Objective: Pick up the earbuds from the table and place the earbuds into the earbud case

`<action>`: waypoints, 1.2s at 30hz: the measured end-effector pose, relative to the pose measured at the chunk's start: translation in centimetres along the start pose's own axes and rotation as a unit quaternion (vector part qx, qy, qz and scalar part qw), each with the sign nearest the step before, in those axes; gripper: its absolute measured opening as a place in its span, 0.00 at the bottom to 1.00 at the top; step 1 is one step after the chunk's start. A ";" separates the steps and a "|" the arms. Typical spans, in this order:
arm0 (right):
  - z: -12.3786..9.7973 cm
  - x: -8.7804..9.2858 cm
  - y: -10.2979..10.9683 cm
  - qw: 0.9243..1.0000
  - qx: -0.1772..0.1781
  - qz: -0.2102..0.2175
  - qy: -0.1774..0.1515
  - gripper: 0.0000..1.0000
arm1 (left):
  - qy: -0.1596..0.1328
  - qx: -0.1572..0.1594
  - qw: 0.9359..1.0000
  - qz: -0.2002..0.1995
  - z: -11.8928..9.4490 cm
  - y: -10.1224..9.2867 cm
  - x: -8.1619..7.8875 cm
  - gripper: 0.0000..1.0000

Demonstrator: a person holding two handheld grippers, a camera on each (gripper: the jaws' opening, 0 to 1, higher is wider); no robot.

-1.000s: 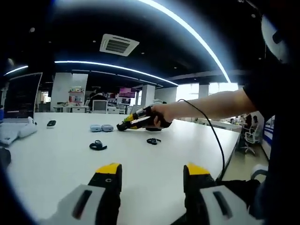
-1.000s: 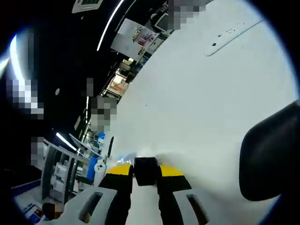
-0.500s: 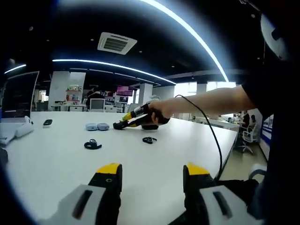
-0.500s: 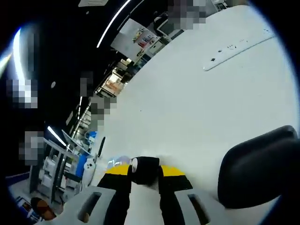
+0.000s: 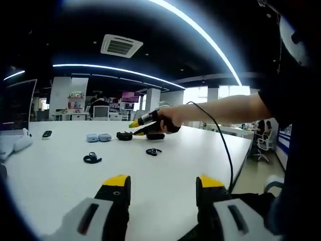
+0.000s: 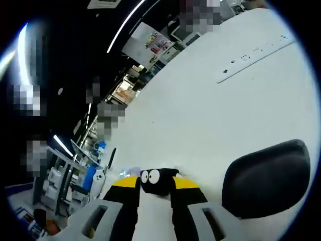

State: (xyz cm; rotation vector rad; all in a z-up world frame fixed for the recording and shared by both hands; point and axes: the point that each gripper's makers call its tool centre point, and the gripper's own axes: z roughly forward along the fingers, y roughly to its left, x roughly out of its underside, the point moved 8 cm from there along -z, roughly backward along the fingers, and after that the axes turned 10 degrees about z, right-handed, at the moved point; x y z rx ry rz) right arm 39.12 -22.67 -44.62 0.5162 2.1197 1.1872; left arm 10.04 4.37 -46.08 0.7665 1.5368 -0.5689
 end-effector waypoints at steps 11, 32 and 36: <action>-6.2 -2.7 2.2 0.993 -0.089 -0.069 -0.038 0.36 | 0.009 0.023 1.000 0.006 1.4 -1.5 -0.8 0.55; -11.1 -4.8 -2.5 0.843 0.056 -0.520 0.130 0.63 | 0.041 0.078 0.996 -0.034 3.7 -2.8 -0.8 0.58; -9.9 -4.8 -2.8 0.802 0.063 -0.567 0.179 0.65 | 0.054 0.079 0.995 -0.035 3.9 -2.6 -0.4 0.61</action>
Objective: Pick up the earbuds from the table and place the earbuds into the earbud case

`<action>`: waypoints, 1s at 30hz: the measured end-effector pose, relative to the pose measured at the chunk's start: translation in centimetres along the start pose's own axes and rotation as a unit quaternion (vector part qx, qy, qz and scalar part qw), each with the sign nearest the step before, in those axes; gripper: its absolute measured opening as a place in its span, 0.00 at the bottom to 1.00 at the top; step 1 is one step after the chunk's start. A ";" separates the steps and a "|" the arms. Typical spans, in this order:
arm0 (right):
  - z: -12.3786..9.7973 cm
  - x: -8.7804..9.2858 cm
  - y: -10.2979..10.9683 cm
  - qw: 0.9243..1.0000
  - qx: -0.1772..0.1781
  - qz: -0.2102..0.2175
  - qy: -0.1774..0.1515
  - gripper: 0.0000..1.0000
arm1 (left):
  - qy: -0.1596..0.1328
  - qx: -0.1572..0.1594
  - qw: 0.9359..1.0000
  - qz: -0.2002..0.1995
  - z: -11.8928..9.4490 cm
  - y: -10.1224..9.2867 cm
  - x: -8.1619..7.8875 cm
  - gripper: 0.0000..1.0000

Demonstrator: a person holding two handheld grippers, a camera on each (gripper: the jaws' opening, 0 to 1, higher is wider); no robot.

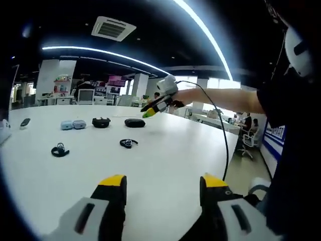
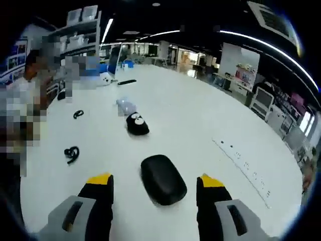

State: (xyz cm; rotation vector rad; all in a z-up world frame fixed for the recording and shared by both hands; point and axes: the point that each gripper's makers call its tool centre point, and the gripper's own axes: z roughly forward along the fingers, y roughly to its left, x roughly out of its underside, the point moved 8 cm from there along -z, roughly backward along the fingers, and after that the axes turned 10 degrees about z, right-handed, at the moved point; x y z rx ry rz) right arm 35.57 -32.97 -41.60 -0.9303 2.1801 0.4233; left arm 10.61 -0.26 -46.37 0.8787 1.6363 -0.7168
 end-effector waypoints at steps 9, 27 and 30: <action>2.9 -0.5 -2.0 0.983 -0.048 -0.107 0.141 0.63 | 0.016 -0.009 1.000 -0.012 -1.2 1.0 1.0 0.63; 5.6 -1.5 -2.6 0.950 -0.113 -0.128 0.263 0.52 | 0.011 -0.012 1.000 -0.017 -1.9 2.7 0.4 0.63; 5.6 -1.5 -2.5 0.949 -0.107 -0.138 0.263 0.48 | 0.013 -0.009 1.000 -0.018 -1.5 2.6 0.5 0.62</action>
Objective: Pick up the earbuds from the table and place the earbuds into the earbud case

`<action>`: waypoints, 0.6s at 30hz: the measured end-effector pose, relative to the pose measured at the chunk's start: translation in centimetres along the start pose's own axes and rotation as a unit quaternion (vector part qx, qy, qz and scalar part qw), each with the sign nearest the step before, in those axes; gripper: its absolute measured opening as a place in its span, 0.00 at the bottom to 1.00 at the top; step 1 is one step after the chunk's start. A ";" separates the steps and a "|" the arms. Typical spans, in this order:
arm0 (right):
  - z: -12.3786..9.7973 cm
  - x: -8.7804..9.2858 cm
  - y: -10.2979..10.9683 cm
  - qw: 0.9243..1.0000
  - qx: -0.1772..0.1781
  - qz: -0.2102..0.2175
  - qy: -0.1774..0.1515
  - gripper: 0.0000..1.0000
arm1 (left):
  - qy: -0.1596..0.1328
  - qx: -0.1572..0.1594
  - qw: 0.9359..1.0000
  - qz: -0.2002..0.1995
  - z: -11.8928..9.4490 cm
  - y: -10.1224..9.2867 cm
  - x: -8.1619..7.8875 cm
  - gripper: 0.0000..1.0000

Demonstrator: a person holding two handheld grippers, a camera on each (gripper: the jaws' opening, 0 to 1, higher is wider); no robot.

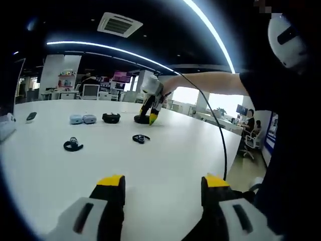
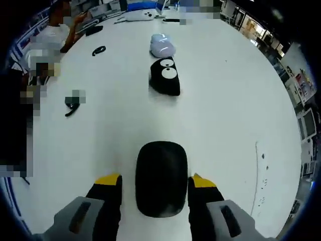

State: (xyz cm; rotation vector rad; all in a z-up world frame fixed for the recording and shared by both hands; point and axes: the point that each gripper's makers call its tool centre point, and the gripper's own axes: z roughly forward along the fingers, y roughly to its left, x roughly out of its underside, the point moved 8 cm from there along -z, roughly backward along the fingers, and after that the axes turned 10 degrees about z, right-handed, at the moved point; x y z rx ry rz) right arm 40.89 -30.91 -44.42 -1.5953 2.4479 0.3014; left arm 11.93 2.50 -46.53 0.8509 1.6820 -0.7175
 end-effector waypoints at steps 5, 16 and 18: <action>0.0 -0.1 0.3 1.000 0.000 0.003 -0.004 0.39 | -0.003 0.004 1.000 -0.002 0.4 -0.3 0.0 0.62; -0.9 -0.3 3.2 0.999 0.001 0.031 -0.009 0.38 | -0.011 0.007 1.000 -0.007 0.0 -0.8 0.0 0.62; -1.3 -0.5 4.7 1.000 -0.005 0.025 -0.017 0.38 | -0.011 0.009 1.000 -0.007 0.1 -1.0 0.1 0.62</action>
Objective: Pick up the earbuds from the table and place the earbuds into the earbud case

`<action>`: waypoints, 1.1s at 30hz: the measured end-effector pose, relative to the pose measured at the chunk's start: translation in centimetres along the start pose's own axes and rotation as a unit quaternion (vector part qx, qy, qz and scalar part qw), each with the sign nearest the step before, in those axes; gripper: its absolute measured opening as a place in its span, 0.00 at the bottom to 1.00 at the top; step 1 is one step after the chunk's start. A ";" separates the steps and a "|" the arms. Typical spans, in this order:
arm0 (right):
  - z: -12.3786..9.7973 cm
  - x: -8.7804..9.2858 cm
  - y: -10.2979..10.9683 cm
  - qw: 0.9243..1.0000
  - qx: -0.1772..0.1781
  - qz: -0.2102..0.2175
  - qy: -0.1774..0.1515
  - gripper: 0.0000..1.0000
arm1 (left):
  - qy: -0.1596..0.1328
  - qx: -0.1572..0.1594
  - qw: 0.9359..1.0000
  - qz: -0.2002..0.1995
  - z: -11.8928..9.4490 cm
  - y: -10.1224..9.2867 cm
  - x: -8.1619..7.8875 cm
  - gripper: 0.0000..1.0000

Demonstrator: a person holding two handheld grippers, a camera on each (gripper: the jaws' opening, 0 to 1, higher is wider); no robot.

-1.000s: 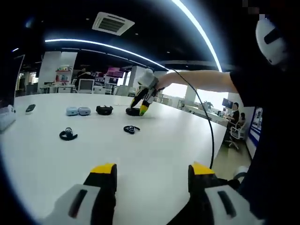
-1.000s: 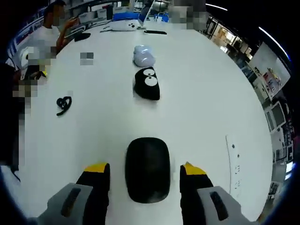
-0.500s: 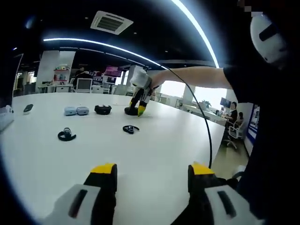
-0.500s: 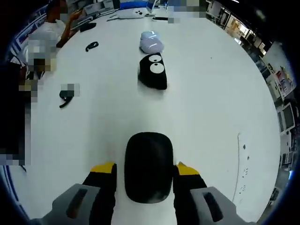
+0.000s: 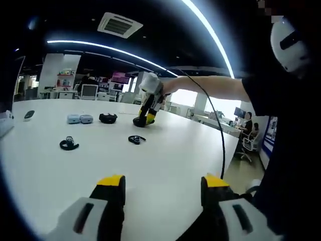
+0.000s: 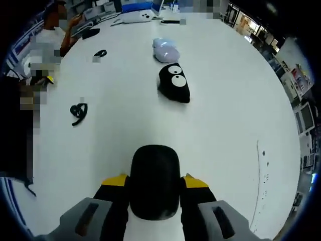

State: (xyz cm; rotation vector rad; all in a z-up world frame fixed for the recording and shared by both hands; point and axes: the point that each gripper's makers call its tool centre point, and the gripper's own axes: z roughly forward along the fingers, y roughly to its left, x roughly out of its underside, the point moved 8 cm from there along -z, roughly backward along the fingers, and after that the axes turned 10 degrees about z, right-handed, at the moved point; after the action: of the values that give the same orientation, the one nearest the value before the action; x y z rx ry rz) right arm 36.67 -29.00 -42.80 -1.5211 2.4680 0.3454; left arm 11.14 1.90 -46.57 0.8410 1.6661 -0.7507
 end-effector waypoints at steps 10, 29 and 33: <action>-1.7 0.7 7.7 0.999 -0.013 -0.022 -0.032 0.37 | -0.003 0.024 1.000 0.014 0.6 -1.9 -0.2 0.62; 1.4 2.4 21.5 0.989 -0.053 -0.065 -0.119 0.35 | 0.009 0.059 0.997 0.049 1.1 -4.5 0.6 0.62; 0.7 0.8 22.3 0.971 -0.092 -0.039 -0.216 0.04 | 0.011 0.061 0.997 0.056 1.7 -4.6 0.7 0.62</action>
State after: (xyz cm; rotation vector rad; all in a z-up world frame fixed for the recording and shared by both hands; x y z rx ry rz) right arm 16.42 -19.74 -41.87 -1.4187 2.0771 0.8153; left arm 8.05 -1.94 -47.30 1.0231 1.5902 -0.7738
